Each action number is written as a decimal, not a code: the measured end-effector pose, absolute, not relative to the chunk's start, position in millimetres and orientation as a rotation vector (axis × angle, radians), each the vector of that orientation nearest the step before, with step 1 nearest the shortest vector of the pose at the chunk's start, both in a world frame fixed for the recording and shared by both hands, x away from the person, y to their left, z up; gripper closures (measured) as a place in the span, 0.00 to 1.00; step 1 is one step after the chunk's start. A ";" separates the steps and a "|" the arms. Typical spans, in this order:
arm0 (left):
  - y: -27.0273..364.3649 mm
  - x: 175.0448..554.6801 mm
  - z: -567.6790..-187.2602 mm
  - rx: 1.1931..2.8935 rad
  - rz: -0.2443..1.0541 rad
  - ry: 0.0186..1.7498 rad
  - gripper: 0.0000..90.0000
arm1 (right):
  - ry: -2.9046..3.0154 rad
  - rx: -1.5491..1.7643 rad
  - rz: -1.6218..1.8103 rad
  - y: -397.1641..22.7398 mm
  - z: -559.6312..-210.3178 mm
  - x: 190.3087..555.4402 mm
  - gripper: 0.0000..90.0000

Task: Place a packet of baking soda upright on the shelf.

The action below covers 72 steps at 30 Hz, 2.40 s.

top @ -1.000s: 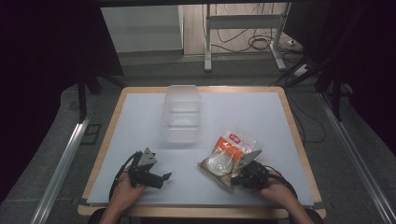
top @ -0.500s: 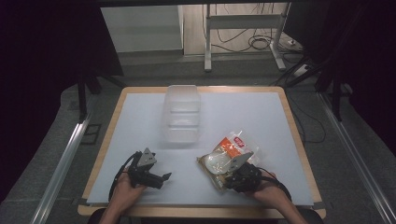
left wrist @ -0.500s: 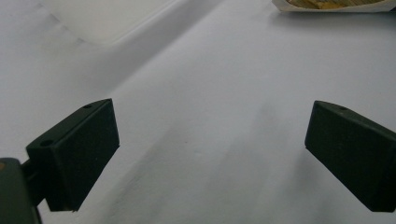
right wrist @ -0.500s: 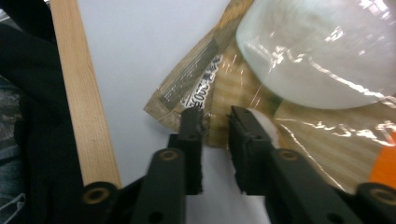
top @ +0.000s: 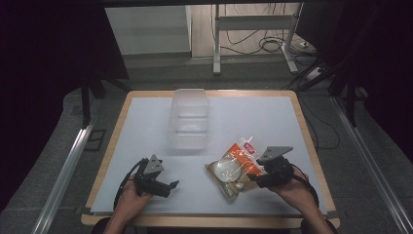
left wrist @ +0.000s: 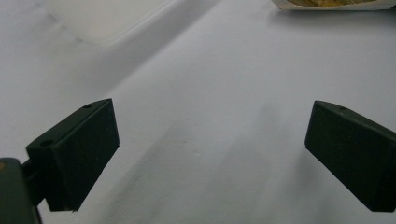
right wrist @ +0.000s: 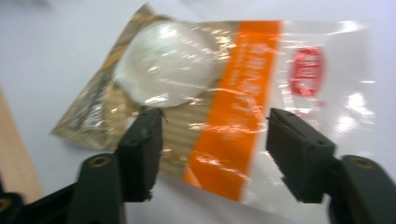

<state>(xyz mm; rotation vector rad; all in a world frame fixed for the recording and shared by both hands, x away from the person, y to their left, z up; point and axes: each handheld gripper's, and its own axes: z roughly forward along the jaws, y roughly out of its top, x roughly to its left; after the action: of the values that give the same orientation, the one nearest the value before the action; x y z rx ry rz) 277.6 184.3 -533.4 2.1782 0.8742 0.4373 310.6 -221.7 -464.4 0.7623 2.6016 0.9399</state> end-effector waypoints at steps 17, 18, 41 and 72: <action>181.6 277.1 -533.9 2.199 0.449 0.859 0.03 | 2.532 0.849 0.922 -250.3 -472.8 351.4 0.06; 181.3 276.9 -534.0 2.202 0.451 0.858 0.03 | 2.542 0.853 0.926 -250.5 -474.8 354.2 0.06; 180.1 276.4 -534.1 2.209 0.453 0.850 0.03 | 2.757 0.971 1.083 -231.4 -506.3 383.2 0.13; 180.6 276.6 -534.0 2.207 0.453 0.848 0.03 | 2.734 0.942 1.209 -223.4 -479.7 365.9 0.99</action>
<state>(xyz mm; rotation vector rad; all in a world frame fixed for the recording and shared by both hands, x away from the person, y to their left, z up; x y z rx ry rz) 276.6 180.6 -534.0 2.2071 0.8477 0.4527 365.9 -223.4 -479.7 0.9415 2.7342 1.2095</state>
